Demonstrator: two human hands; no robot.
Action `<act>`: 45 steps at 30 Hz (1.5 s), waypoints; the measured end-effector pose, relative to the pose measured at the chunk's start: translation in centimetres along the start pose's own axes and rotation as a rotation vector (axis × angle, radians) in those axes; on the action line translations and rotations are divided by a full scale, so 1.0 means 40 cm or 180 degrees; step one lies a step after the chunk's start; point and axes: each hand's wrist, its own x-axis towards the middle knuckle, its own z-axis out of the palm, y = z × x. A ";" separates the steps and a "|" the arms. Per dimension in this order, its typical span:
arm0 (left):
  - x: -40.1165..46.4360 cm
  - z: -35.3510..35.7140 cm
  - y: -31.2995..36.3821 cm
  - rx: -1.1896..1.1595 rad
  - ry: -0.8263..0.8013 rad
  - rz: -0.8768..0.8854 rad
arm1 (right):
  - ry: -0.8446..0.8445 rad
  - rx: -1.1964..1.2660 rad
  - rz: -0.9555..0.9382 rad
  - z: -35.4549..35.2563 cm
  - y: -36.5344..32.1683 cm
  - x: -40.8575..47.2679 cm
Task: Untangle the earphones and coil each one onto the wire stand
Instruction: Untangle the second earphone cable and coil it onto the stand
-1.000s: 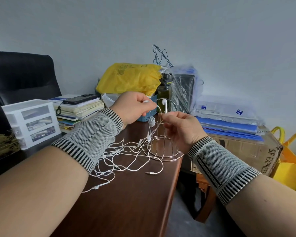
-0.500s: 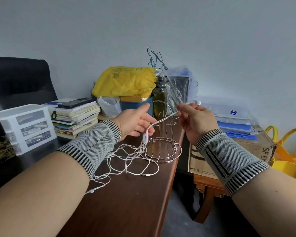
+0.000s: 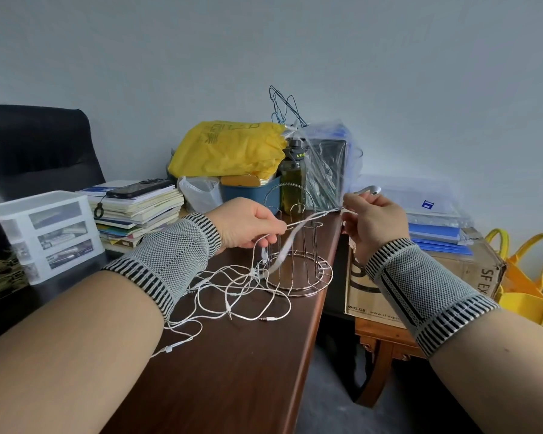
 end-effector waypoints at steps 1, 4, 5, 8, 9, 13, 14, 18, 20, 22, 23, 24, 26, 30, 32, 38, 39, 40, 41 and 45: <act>-0.001 -0.001 0.000 -0.0028 0.0011 -0.0005 | 0.0020 -0.0044 -0.0017 -0.003 0.001 0.001; 0.002 -0.003 0.002 0.0048 0.0055 0.0010 | 0.0066 -0.0090 -0.0066 -0.010 0.007 0.002; 0.003 -0.003 0.001 0.0115 0.0092 0.0016 | 0.0083 -0.0085 -0.0073 -0.011 0.009 0.001; 0.006 -0.006 0.001 0.0172 0.0310 0.0003 | 0.0121 -0.0013 -0.0051 -0.014 0.010 0.000; 0.006 -0.006 0.001 0.0142 0.0365 0.0014 | 0.0126 -0.0004 -0.0045 -0.015 0.009 0.000; 0.013 -0.002 0.001 0.0065 0.0530 0.0081 | 0.0138 -0.0052 -0.0061 -0.018 0.014 0.004; 0.015 -0.001 0.000 0.0103 0.0595 0.0107 | 0.0142 -0.0058 -0.0062 -0.018 0.016 0.006; 0.016 -0.004 -0.006 0.0332 0.0866 0.0228 | 0.0166 -0.0103 -0.0100 -0.021 0.020 0.005; 0.011 -0.008 -0.009 0.0415 0.0964 0.0238 | 0.0157 -0.0113 -0.0102 -0.022 0.021 0.005; 0.006 -0.014 -0.012 0.0436 0.1032 0.0205 | 0.0156 -0.0107 -0.0107 -0.023 0.021 0.006; 0.004 -0.016 -0.013 0.0437 0.1047 0.0181 | 0.0162 -0.0112 -0.0119 -0.023 0.021 0.007; 0.002 -0.018 -0.013 0.0443 0.1057 0.0166 | 0.0171 -0.0121 -0.0134 -0.023 0.021 0.008; 0.002 -0.020 -0.015 0.0449 0.1086 0.0156 | 0.0193 -0.0134 -0.0154 -0.024 0.023 0.009; 0.002 -0.021 -0.019 0.0406 0.1150 0.0155 | 0.0246 -0.0133 -0.0190 -0.027 0.029 0.007; 0.004 -0.025 -0.027 0.0420 0.1170 0.0111 | 0.0287 -0.0071 -0.0186 -0.030 0.030 0.006; -0.001 -0.031 -0.048 0.1562 0.0517 -0.0118 | 0.0335 0.0100 -0.0058 -0.034 0.028 0.004; -0.008 -0.025 -0.045 0.1994 0.0252 -0.0164 | 0.0362 0.0069 -0.0056 -0.034 0.030 0.005; -0.013 -0.019 -0.045 0.2399 0.0004 -0.0209 | 0.0391 0.0037 -0.0053 -0.034 0.034 0.005; -0.014 -0.014 -0.047 0.2759 -0.0201 -0.0244 | 0.0418 0.0003 -0.0051 -0.034 0.037 0.006; -0.005 0.004 -0.058 0.3931 -0.0655 -0.0480 | 0.0484 -0.0177 -0.0057 -0.037 0.050 0.013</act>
